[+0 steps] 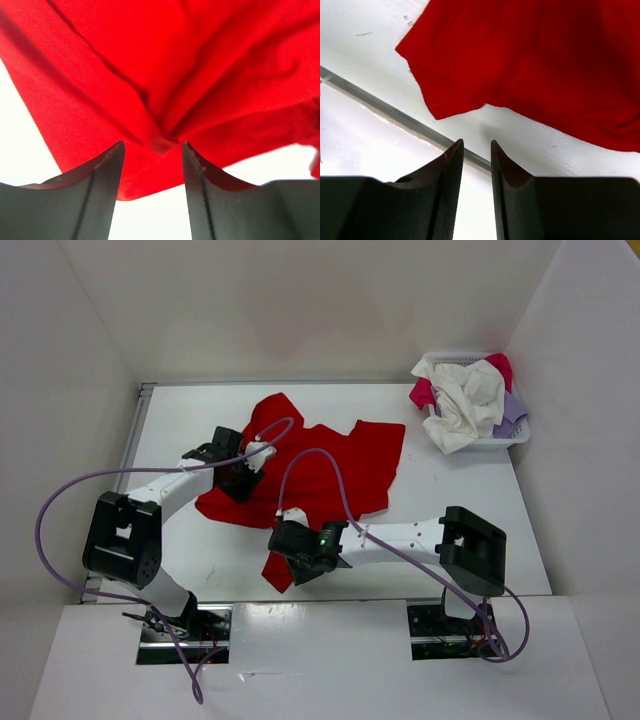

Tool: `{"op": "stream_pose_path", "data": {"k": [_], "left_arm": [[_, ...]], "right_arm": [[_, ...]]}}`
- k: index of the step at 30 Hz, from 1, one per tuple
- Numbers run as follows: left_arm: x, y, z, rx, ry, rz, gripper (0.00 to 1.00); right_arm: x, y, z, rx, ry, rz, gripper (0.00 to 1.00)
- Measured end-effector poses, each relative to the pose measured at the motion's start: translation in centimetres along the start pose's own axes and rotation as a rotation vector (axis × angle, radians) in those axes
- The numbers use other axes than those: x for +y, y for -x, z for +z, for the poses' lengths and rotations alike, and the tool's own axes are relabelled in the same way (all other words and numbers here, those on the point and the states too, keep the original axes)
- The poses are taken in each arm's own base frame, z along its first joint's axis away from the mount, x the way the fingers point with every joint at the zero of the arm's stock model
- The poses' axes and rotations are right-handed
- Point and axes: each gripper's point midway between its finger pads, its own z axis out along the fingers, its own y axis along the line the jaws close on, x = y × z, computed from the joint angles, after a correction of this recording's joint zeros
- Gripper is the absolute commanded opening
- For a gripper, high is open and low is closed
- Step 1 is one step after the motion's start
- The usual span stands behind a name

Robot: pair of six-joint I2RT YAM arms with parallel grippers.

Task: Fold and stack the t-shirts
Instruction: Flatten out the tshirt

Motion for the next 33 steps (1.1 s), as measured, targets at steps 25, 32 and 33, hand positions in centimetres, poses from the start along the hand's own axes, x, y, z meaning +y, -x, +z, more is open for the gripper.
{"op": "stream_pose_path", "data": {"k": [25, 32, 33], "left_arm": [[-0.7, -0.8, 1.3, 0.042, -0.044, -0.026, 0.12], [-0.6, -0.9, 1.3, 0.047, -0.038, -0.024, 0.10], [-0.5, -0.9, 1.3, 0.046, -0.037, -0.024, 0.08]], "right_arm": [[0.3, -0.5, 0.3, 0.025, 0.020, -0.028, 0.33], [0.2, -0.7, 0.6, 0.033, 0.014, -0.032, 0.33], [0.2, -0.7, 0.6, 0.034, 0.014, -0.032, 0.33]]}}
